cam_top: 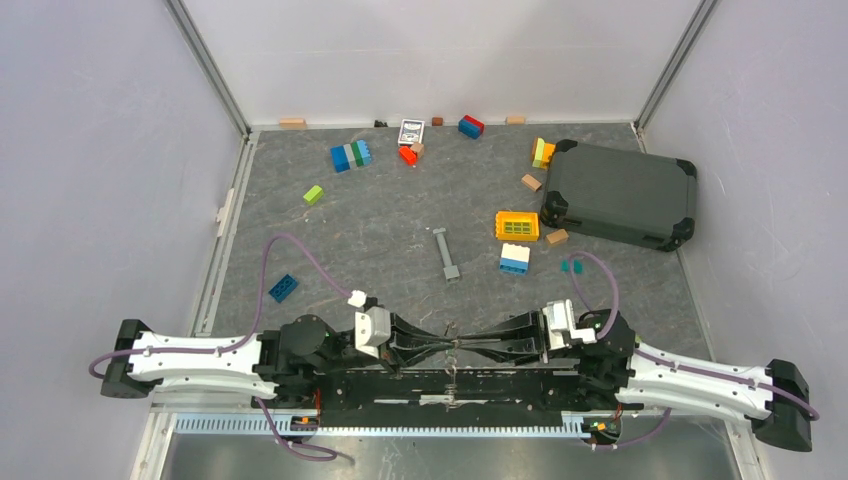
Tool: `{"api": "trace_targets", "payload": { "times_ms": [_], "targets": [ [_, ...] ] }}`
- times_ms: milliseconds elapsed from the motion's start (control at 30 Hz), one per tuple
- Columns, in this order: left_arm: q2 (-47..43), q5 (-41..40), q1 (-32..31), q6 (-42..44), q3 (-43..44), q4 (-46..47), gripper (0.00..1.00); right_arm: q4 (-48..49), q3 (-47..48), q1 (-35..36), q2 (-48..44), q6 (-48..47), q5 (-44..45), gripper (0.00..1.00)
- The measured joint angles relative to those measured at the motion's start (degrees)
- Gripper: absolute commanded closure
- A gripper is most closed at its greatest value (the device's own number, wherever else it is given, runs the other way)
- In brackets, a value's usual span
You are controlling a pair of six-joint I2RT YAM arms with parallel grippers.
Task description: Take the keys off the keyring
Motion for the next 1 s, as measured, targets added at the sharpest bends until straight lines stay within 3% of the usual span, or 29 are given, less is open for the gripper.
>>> {"api": "trace_targets", "payload": {
  "times_ms": [100, 233, 400, 633, 1000],
  "targets": [
    [0.3, -0.2, 0.0, 0.3, 1.0, -4.0, 0.98, -2.5, 0.6, 0.0, -1.4, -1.2, 0.3, 0.63],
    [1.1, -0.2, 0.0, 0.9, 3.3, -9.9, 0.98, -7.0, 2.2, 0.0, -3.7, -3.2, 1.5, 0.57],
    [3.1, -0.2, 0.0, 3.2, 8.2, -18.1, 0.98, -16.1, 6.9, 0.0, -4.4, -4.9, 3.0, 0.58],
    [7.6, -2.2, 0.0, 6.2, 16.4, -30.2, 0.98, -32.8, 16.2, 0.0, -1.9, -5.6, 5.4, 0.67],
    [14.5, -5.8, 0.0, 10.2, 27.4, -46.5, 0.98, -53.0, 23.7, 0.0, 5.6, -7.7, 6.8, 0.67]
  ]
}}
